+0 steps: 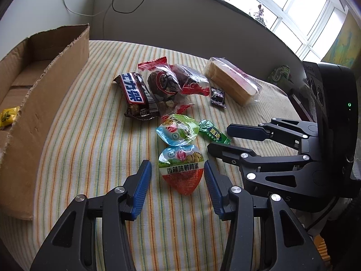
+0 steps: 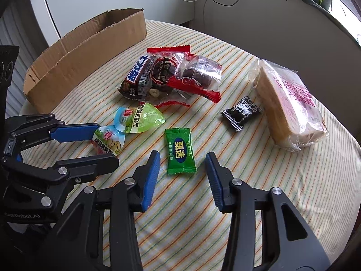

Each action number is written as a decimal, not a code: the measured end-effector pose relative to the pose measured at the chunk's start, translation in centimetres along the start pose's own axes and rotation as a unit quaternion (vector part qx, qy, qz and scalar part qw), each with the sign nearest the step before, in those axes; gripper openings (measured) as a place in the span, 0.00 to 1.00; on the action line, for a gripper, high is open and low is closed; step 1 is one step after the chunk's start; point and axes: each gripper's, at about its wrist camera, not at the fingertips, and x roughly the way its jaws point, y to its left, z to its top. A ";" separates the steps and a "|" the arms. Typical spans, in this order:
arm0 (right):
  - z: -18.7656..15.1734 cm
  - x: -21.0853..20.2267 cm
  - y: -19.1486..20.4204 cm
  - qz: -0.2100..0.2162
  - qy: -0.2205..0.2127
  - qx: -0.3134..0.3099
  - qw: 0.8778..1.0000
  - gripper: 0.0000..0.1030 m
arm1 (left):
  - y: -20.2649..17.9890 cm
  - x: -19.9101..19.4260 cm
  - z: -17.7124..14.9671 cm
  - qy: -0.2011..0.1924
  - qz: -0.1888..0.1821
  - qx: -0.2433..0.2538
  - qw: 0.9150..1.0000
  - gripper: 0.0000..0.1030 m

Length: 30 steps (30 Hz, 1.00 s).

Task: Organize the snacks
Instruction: 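Grasp the red-bottomed candy bag with the left tool while the right tool grasps the green packet, then carry the red-bottomed bag and green packet over the box with both tools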

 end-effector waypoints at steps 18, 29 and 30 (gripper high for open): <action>-0.9 -1.4 -1.1 -0.012 -0.015 0.032 0.999 0.24 | 0.0 -0.8 -0.4 -0.013 0.013 0.011 1.000 0.31; -1.9 -3.7 -1.1 -0.023 -0.031 0.039 0.998 0.24 | 0.0 -2.4 -0.9 -0.025 0.010 0.010 1.000 0.30; -1.8 -4.0 -1.0 -0.024 -0.034 0.038 0.998 0.24 | 0.0 -2.8 -0.8 -0.029 0.011 0.010 0.999 0.30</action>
